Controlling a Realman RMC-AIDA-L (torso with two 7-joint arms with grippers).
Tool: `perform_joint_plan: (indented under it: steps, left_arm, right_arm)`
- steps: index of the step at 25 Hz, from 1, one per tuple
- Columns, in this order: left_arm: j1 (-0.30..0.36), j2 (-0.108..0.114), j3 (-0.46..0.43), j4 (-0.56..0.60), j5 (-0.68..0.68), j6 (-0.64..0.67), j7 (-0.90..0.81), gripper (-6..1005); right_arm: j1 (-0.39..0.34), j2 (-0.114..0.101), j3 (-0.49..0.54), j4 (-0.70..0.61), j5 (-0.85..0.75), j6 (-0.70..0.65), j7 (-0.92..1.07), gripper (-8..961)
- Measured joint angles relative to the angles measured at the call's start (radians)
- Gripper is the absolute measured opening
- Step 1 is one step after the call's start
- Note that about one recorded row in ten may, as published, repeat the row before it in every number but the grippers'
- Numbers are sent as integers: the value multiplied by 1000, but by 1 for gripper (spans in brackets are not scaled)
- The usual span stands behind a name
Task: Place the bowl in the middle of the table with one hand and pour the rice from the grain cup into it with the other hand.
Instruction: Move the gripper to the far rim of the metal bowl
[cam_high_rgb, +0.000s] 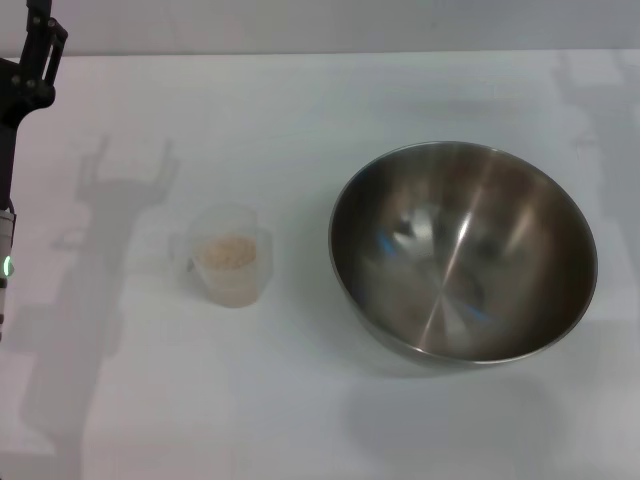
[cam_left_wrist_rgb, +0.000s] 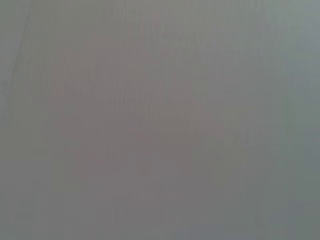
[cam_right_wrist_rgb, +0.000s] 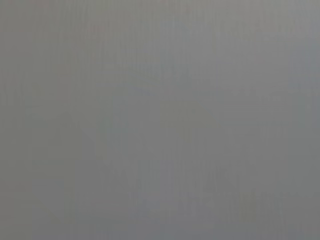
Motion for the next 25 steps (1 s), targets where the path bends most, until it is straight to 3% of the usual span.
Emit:
perform_joint_plan:
  steps: [12, 20, 24, 25]
  left_arm:
    - [-9, 0, -1, 2, -1, -4, 0, 827]
    - [-9, 0, -1, 4, -2, -5, 0, 827]
    - [-9, 0, -1, 4, -2, -5, 0, 827]
    - [-9, 1, -1, 4, -2, -6, 0, 827]
  right_arm:
    - [0, 0, 0, 0, -1, 0, -19, 758]
    - [-1, 3, -5, -24, -2, -59, -312, 759]
    - [-3, 0, 0, -59, -1, -18, -318, 759]
    - [-13, -3, 9, -120, 0, 72, -310, 759]
